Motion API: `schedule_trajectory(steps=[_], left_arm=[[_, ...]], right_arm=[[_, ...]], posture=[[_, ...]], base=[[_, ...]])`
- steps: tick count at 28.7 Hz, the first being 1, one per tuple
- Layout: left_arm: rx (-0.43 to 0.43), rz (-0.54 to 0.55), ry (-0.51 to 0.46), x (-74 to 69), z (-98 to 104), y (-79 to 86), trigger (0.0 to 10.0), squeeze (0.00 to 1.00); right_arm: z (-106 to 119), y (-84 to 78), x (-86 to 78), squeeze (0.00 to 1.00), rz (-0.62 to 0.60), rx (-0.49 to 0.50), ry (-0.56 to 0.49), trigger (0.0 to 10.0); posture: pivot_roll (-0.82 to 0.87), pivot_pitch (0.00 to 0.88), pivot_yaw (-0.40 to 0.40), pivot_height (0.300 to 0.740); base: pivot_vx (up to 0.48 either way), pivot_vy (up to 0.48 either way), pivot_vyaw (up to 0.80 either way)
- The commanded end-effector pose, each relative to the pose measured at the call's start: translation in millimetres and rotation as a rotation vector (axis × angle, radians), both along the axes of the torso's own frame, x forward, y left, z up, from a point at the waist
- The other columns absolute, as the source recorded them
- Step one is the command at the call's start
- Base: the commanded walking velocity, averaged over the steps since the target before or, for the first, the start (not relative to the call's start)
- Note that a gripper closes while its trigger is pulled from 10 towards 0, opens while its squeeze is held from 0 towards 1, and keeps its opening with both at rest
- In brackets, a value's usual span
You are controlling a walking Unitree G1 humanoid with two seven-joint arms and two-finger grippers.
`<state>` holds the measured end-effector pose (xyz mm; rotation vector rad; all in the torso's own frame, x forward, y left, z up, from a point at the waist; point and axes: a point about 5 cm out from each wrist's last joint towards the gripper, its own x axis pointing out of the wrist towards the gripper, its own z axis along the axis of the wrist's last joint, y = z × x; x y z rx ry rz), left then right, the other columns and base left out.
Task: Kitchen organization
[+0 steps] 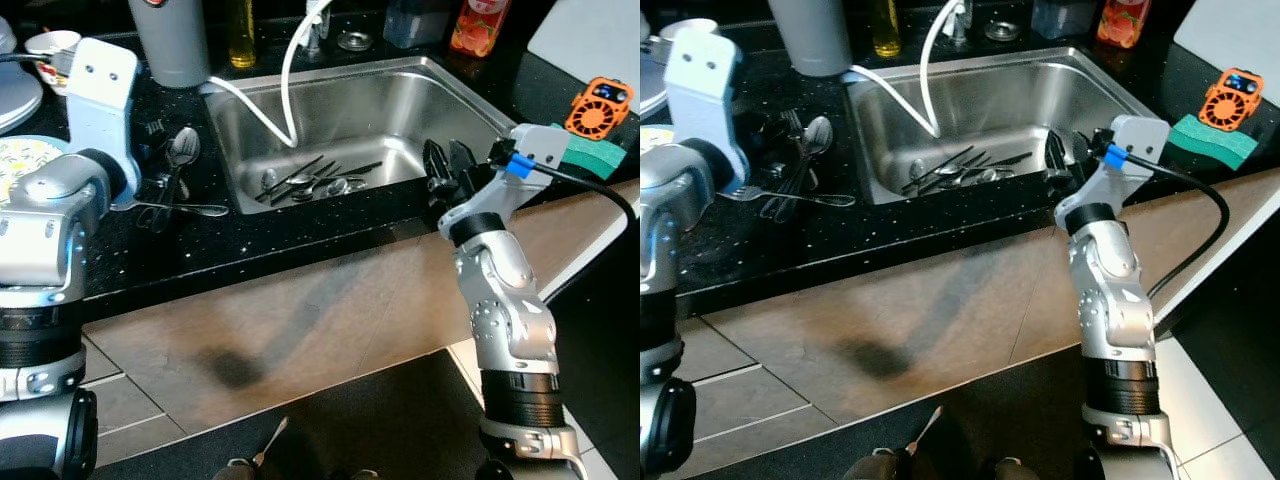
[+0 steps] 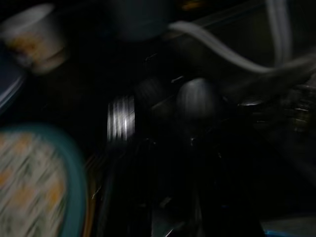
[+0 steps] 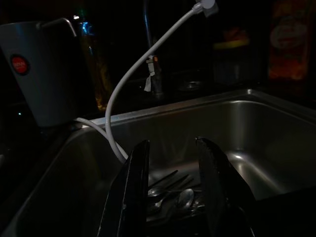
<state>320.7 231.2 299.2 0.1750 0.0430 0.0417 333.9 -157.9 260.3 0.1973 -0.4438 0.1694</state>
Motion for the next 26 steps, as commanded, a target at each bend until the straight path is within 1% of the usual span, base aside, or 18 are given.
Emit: schedule_trajectory(steps=[1, 2, 3, 5, 6, 7, 9, 10, 12, 13, 14, 17, 18, 20, 21, 23, 24, 26], left_arm=[[-0.079, 0.097, 0.043, -10.6, -19, 3.9, 10.0, 0.0], [-0.079, 0.097, 0.043, -10.6, -19, 3.9, 10.0, 0.0], [-0.145, 0.122, 0.041, -14.0, -24, 2.6, 10.0, 0.0], [-0.272, 0.176, 0.037, -21.6, -32, -4.1, 10.0, 0.0], [-0.272, 0.176, 0.037, -21.6, -32, -4.1, 10.0, 0.0], [-0.313, 0.205, 0.038, -25.0, -35, -7.2, 10.0, 0.0], [-0.334, 0.227, 0.041, -27.1, -36, -8.9, 10.0, 0.0], [-0.364, 0.247, 0.042, -29.0, -37, -11.3, 10.0, 0.0], [-0.383, 0.32, 0.035, -32.8, -38, -9.0, 10.0, 0.0], [-0.37, 0.346, 0.031, -34.4, -38, -7.5, 10.0, 0.26], [-0.344, 0.366, 0.018, -35.2, -37, -5.3, 10.0, 1.0], [-0.332, 0.377, 0.009, -35.6, -36, -3.8, 10.0, 1.0], [-0.348, 0.401, -0.005, -35.5, -34, -0.9, 10.0, 1.0], [-0.371, 0.404, 0.0, -34.5, -33, -0.3, 10.0, 1.0], [-0.402, 0.414, 0.001, -32.6, -33, 1.0, 10.0, 0.0], [-0.425, 0.419, 0.004, -31.2, -33, 1.7, 10.0, 0.0], [-0.538, 0.399, 0.032, -24.1, -37, 1.5, 10.0, 0.0], [-0.538, 0.399, 0.032, -24.1, -37, 1.5, 10.0, 0.0]], right_arm=[[-3, 2.0, 2.3, 0.0, 0.018, 0.002, 0.009, 10.0], [-3, 2.0, 2.3, 0.0, 0.018, 0.002, 0.009, 10.0], [-4, 2.7, 2.5, 0.0, 0.022, 0.001, 0.012, 10.0], [-5, 4.5, 3.6, 0.0, 0.031, 0.0, 0.015, 10.0], [-5, 4.5, 3.6, 0.0, 0.031, 0.0, 0.015, 10.0], [-5, 5.4, 4.2, 0.0, 0.036, 0.0, 0.015, 10.0], [-5, 6.1, 4.7, 0.0, 0.039, 0.0, 0.015, 10.0], [-5, 6.5, 5.0, 0.0, 0.041, 0.001, 0.014, 10.0], [-5, 7.6, 5.3, 0.0, 0.045, 0.003, 0.014, 10.0], [-6, 7.8, 5.2, 0.0, 0.046, 0.003, 0.015, 10.0], [-6, 7.9, 5.2, 0.0, 0.046, 0.003, 0.015, 10.0], [-7, 7.8, 5.1, 0.0, 0.046, 0.003, 0.017, 10.0], [-7, 7.6, 5.2, 0.0, 0.045, 0.003, 0.018, 10.0], [-7, 7.5, 5.2, 0.0, 0.044, 0.003, 0.018, 10.0], [-7, 7.6, 5.3, 0.0, 0.044, 0.004, 0.018, 10.0], [-7, 7.8, 5.5, 0.0, 0.044, 0.004, 0.018, 10.0], [-7, 8.4, 5.8, 0.0, 0.046, 0.005, 0.016, 10.0], [-7, 8.4, 5.8, 0.0, 0.046, 0.005, 0.016, 10.0]], posture=[[0.18, 0.16, -0.035, 0.74], [0.18, 0.16, -0.035, 0.74], [0.21, 0.173, -0.059, 0.74], [0.21, 0.174, -0.06, 0.74], [0.21, 0.174, -0.06, 0.74], [0.21, 0.174, -0.06, 0.74], [0.21, 0.175, -0.061, 0.74], [0.21, 0.175, -0.061, 0.74], [0.21, 0.175, -0.058, 0.74], [0.21, 0.175, -0.058, 0.74], [0.21, 0.176, -0.057, 0.74], [0.21, 0.175, -0.057, 0.74], [0.21, 0.175, -0.056, 0.74], [0.2, 0.174, -0.055, 0.74], [0.21, 0.174, -0.056, 0.74], [0.2, 0.173, -0.057, 0.74], [0.2, 0.172, -0.057, 0.74], [0.2, 0.172, -0.057, 0.74]], base=[[0.0, 0.0, 0.0], [0.0, 0.0, 0.0], [0.0, 0.0, 0.0], [0.0, 0.0, 0.0], [0.0, 0.0, 0.0], [0.0, 0.0, 0.0], [0.0, 0.0, 0.0], [0.0, 0.0, 0.0], [0.0, 0.0, 0.0], [0.0, 0.0, 0.0], [0.0, 0.0, 0.0], [0.0, 0.0, 0.0], [0.0, 0.0, 0.0], [0.0, 0.0, 0.0], [0.0, 0.0, 0.0], [0.0, 0.0, 0.0], [0.0, 0.0, 0.0], [0.0, 0.0, 0.0]])
